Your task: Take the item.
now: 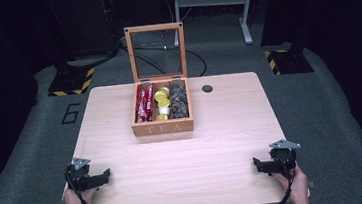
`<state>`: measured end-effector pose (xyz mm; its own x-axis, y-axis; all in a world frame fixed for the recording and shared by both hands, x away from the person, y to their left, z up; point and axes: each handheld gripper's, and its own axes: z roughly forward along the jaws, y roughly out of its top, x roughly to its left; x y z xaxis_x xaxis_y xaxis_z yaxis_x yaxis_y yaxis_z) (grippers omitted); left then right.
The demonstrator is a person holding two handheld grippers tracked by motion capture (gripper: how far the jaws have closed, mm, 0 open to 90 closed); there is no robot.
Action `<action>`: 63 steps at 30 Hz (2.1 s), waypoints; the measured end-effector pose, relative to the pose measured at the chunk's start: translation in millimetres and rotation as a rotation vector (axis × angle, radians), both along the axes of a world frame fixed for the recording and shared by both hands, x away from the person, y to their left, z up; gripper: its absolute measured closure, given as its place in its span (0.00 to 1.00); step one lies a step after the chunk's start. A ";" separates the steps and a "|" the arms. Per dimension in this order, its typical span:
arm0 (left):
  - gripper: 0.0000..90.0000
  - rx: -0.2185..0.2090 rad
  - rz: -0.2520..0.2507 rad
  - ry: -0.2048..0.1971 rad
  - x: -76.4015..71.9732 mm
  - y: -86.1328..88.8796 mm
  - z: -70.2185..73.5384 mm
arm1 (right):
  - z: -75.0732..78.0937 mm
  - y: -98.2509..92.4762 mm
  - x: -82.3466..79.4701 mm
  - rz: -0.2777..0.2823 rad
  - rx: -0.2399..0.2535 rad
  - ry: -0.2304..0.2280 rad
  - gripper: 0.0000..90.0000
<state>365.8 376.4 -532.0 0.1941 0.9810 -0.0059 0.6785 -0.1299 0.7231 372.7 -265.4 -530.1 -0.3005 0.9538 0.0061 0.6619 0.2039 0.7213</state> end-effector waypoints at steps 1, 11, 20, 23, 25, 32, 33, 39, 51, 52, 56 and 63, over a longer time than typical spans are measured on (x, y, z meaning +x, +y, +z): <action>0.01 -0.002 0.001 -0.003 0.0 0.1 -0.1 | 0.0 0.2 -0.1 -0.001 0.001 0.001 0.00; 0.00 -0.048 -0.028 -0.019 4.4 -3.5 7.7 | 0.2 0.1 -0.1 -0.001 -0.006 0.005 0.00; 0.01 -0.039 -0.077 -0.034 13.9 -13.7 26.6 | 0.2 0.3 -0.1 -0.003 -0.007 0.004 0.00; 0.01 -0.046 -0.078 -0.042 16.0 -15.5 28.7 | 0.2 0.4 -0.3 -0.005 -0.007 0.004 0.00; 0.01 -0.049 -0.083 -0.039 18.3 -17.3 32.9 | 0.2 0.4 -0.3 -0.005 -0.006 0.004 0.00; 0.02 -0.057 -0.101 -0.038 25.0 -23.3 42.8 | 0.2 0.4 -0.3 -0.006 -0.005 0.004 0.00; 0.02 -0.056 -0.104 -0.037 26.0 -24.6 44.6 | 0.2 0.4 -0.3 -0.006 -0.006 0.004 0.00; 0.02 -0.044 -0.120 -0.037 31.4 -28.1 53.1 | 0.2 0.4 -0.3 -0.006 -0.006 0.004 0.00; 0.04 -0.036 -0.152 -0.061 46.4 -41.4 73.9 | 0.2 0.4 -0.3 -0.005 -0.006 0.004 0.00; 0.04 -0.034 -0.155 -0.062 48.0 -42.9 74.9 | 0.2 0.4 -0.3 -0.005 -0.006 0.004 0.00; 0.05 -0.045 -0.171 -0.057 55.4 -47.6 77.3 | 0.2 0.4 -0.3 -0.005 -0.006 0.004 0.00; 0.05 -0.037 -0.183 -0.058 66.4 -56.3 82.1 | 0.2 0.4 -0.3 -0.005 -0.006 0.004 0.00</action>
<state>432.3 320.0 -449.9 0.3699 0.9287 -0.0253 0.6032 -0.2194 0.7668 372.4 -265.0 -529.9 -0.2955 0.9553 0.0017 0.6659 0.2047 0.7174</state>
